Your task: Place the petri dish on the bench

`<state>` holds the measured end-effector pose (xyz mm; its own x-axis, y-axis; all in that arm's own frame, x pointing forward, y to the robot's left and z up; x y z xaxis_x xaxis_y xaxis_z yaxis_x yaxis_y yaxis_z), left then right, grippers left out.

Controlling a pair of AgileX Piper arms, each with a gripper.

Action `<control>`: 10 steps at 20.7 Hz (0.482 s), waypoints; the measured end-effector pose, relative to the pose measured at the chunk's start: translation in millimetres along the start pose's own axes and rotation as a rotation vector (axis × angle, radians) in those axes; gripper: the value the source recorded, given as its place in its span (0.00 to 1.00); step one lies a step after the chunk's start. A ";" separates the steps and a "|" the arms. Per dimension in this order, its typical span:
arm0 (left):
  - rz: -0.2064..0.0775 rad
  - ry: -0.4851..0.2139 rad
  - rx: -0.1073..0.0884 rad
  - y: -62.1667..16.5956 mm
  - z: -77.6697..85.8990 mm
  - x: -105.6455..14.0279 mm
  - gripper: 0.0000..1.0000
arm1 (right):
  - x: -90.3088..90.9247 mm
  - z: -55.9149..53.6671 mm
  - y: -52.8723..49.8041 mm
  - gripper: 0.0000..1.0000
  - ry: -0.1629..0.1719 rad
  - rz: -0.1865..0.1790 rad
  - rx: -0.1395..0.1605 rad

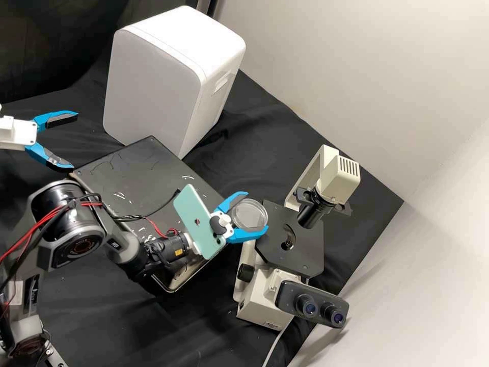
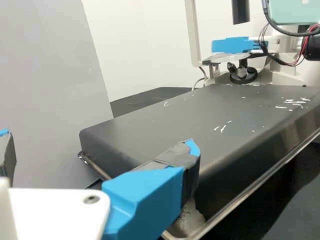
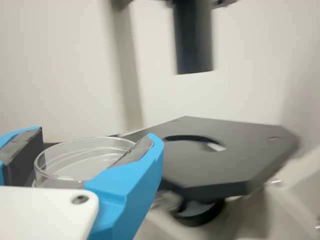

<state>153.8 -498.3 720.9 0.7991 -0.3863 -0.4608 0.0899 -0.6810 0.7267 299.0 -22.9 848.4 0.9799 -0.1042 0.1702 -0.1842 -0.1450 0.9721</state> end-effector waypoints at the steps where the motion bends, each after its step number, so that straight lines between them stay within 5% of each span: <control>1: 0.000 -0.001 0.001 0.0 -0.1 0.0 1.00 | -5.0 -5.1 -6.2 0.00 0.015 -0.027 0.003; 4: 0.000 0.000 -0.004 0.0 -0.6 0.0 1.00 | -19.2 -19.7 -28.2 0.00 0.045 -0.132 0.012; 10: 0.000 0.000 -0.004 0.0 -0.6 0.0 1.00 | -52.9 -57.4 -61.5 0.00 0.189 -0.280 0.015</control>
<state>154.1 -498.0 721.2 0.7990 -0.3862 -0.4610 0.0924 -0.6786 0.7286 262.8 48.0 788.9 0.9892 0.1257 -0.0747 0.0942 -0.1571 0.9831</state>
